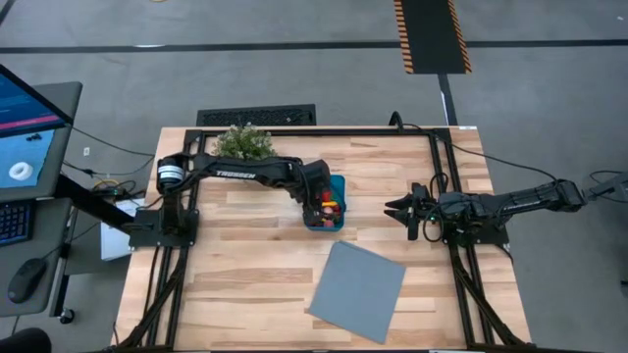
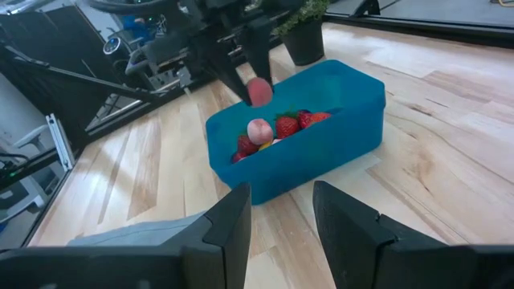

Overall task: Pick and placing Produce into tupperware
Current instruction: Put the peach into the blue bin, then return to Home Position

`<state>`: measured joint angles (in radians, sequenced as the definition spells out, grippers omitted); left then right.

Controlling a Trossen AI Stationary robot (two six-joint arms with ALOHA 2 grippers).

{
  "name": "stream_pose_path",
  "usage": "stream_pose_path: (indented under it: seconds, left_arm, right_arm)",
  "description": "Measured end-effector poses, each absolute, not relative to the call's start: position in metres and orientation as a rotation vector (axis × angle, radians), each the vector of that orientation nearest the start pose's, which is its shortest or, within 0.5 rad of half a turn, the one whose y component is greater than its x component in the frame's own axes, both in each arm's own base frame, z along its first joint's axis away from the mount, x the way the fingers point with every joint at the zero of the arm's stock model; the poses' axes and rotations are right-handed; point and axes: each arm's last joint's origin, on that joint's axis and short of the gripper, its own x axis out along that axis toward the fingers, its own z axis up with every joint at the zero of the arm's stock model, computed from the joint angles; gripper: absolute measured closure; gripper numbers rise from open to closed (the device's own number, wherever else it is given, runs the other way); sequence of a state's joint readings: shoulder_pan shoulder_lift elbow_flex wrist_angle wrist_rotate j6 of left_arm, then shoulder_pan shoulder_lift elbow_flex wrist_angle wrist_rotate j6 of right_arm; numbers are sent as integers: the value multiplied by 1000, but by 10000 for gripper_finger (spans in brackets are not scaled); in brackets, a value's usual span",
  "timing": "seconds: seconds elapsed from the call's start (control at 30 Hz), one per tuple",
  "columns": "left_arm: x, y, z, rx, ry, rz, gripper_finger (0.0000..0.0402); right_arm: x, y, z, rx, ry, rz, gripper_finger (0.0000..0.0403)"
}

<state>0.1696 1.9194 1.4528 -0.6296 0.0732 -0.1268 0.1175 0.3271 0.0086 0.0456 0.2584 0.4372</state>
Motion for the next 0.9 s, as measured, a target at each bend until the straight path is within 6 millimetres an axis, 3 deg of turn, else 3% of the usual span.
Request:
stream_pose_path:
  seconds: [0.13, 0.33, 0.57, 0.7, 0.9]
  left_arm:
    - [396, 67, 210, -223, 1070, 184, 259]
    - [402, 68, 213, -217, 996, 191, 187]
    - [402, 66, 222, -126, 952, 121, 124]
    - [405, 56, 245, -126, 807, 62, 116]
    - [388, 28, 315, -101, 526, -117, 116]
  right_arm:
    - [114, 6, 143, 383, 233, -197, 244]
    - [114, 6, 143, 383, 233, -197, 244]
    - [114, 6, 143, 383, 233, -196, 244]
    - [114, 6, 143, 383, 233, -197, 244]
    - [114, 6, 143, 383, 233, -196, 244]
